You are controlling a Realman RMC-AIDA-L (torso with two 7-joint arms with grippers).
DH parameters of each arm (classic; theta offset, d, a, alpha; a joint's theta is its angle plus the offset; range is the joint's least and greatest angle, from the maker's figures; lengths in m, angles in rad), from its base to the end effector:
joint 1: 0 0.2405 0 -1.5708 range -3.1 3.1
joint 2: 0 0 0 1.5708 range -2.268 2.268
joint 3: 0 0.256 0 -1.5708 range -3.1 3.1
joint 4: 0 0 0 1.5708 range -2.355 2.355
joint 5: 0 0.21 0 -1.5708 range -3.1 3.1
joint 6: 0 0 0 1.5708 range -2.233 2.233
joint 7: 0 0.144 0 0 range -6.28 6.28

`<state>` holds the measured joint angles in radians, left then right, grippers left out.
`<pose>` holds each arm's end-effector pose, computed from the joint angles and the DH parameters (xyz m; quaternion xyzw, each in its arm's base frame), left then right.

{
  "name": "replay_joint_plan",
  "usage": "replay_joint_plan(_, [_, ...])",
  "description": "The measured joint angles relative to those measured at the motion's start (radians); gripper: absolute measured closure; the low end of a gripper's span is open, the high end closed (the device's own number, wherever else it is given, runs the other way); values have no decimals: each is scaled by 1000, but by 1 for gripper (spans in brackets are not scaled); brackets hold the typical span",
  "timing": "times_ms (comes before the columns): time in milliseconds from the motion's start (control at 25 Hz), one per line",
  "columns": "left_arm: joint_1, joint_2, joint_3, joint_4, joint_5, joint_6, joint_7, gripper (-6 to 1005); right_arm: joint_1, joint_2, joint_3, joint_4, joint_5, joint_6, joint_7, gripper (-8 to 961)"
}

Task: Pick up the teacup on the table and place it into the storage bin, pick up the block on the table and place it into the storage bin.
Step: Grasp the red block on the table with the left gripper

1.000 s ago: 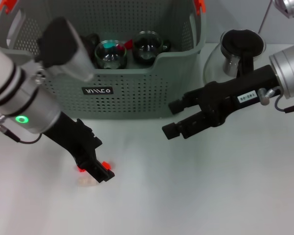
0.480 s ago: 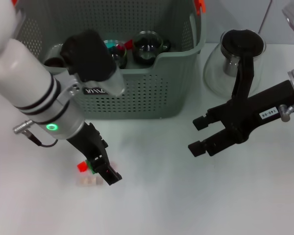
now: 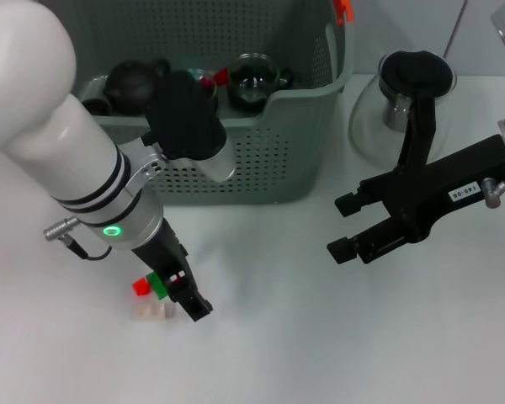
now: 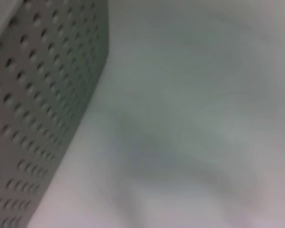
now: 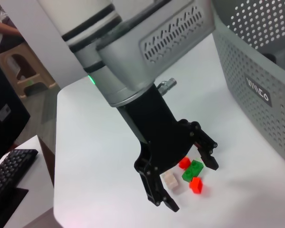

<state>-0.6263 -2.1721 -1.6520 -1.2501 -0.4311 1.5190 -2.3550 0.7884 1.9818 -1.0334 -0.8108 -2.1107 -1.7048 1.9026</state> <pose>-0.1790 0.3387 -0.0516 -0.9418 -0.2017 0.2439 0.1138 0.1699 0.3667 0.0092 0.9748 -0.2120 -0.0562 0.0410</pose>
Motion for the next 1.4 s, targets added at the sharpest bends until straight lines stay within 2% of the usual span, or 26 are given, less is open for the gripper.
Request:
replay_joint_plan(600, [8, 2, 5, 46, 30, -49, 10, 52, -4, 7, 19, 4, 0, 14, -14, 9])
replay_joint_plan(800, [8, 2, 10, 46, 33, -49, 10, 107, -5, 9, 23, 4, 0, 16, -14, 9])
replay_joint_plan(1000, [8, 2, 14, 46, 39, -52, 10, 308, -5, 9, 23, 4, 0, 21, -14, 8])
replay_joint_plan(1240, [4, 2, 14, 59, 40, -61, 9, 399, -5, 9, 23, 4, 0, 29, -15, 8])
replay_joint_plan(1400, [-3, 2, 14, 81, 40, -71, 5, 401, -6, 11, 23, 4, 0, 30, -16, 8])
